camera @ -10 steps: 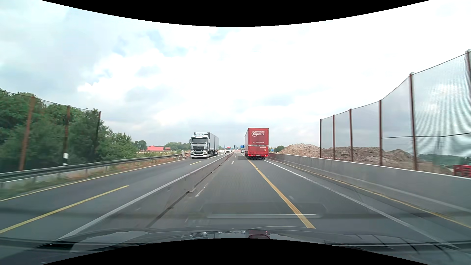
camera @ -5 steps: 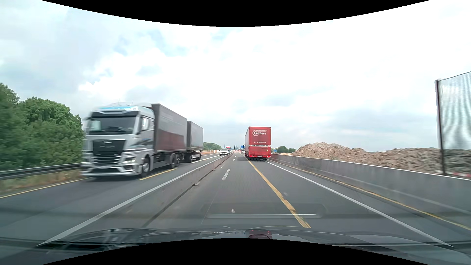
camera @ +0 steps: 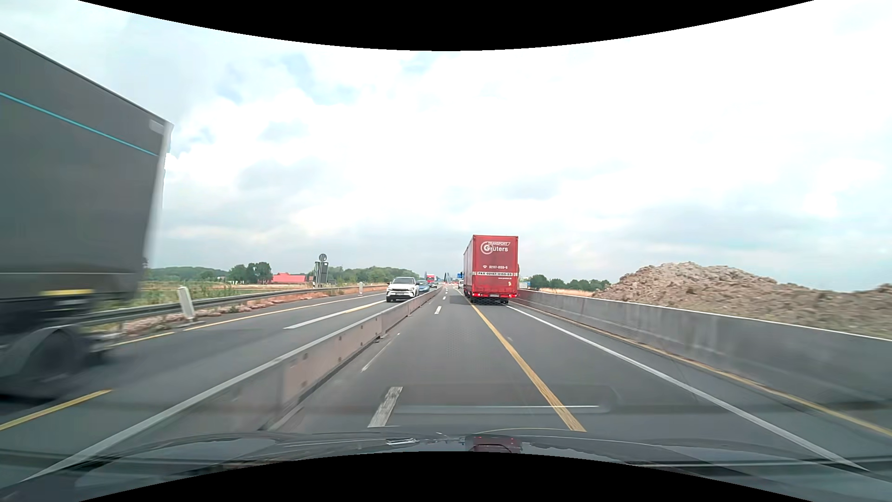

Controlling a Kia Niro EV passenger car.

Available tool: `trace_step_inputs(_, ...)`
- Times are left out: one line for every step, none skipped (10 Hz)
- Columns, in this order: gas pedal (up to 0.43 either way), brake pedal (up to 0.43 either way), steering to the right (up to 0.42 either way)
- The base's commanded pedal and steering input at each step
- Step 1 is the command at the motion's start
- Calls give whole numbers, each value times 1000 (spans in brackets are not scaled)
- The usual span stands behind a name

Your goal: Follow the waypoints while adhering to traffic rules and regulations

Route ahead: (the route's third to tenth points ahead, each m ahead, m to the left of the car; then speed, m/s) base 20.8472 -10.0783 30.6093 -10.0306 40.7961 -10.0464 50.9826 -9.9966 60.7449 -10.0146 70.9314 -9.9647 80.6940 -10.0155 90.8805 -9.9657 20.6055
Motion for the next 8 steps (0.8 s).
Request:
trace_step_inputs(79, 0, -2)
trace_step_inputs(87, 0, -2)
trace_step_inputs(87, 0, -3)
trace_step_inputs(87, 0, -3)
trace_step_inputs(87, 0, -2)
trace_step_inputs(87, 0, -2)
trace_step_inputs(87, 0, -2)
trace_step_inputs(87, 0, -1)
